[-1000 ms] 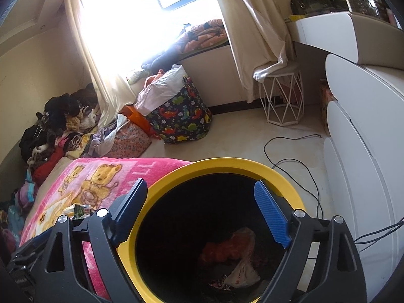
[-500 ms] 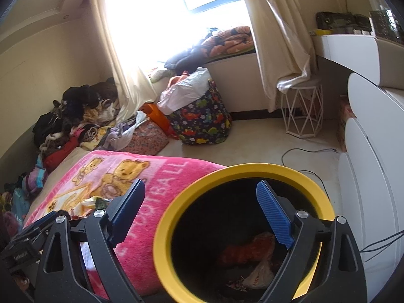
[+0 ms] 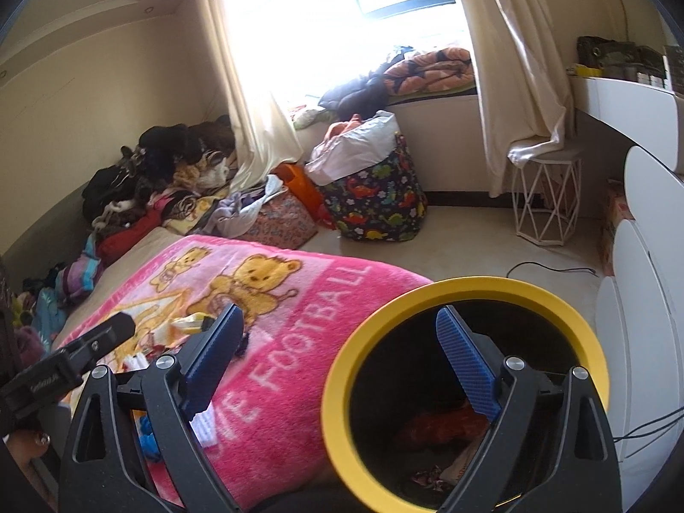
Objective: Collect trash
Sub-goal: 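Move both tools back over the remaining trash on the blanket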
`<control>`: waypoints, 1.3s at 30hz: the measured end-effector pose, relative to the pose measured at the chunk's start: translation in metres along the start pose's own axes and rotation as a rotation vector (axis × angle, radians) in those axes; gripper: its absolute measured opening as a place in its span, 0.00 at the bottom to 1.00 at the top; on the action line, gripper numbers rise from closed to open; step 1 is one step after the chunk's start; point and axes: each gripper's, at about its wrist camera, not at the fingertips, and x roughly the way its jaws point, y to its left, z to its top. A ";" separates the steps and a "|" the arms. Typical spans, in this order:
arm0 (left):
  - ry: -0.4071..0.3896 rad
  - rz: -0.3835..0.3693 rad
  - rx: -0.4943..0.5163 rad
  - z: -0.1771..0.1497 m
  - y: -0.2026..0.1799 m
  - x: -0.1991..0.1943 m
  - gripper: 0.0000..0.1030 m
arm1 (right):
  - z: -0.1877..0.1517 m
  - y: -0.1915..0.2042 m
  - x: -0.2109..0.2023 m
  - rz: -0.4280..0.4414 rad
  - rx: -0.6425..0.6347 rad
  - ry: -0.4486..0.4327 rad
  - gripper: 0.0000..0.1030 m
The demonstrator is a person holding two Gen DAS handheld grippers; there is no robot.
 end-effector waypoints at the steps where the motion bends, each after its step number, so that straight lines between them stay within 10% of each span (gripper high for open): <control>1: -0.003 0.005 -0.004 0.001 0.003 -0.001 0.89 | 0.000 0.003 0.001 0.007 -0.007 0.003 0.86; 31: 0.030 0.125 -0.121 -0.010 0.125 -0.021 0.89 | -0.043 0.112 0.037 0.184 -0.219 0.164 0.87; 39: 0.114 0.042 -0.104 -0.028 0.136 -0.004 0.69 | -0.062 0.126 0.056 0.205 -0.267 0.235 0.87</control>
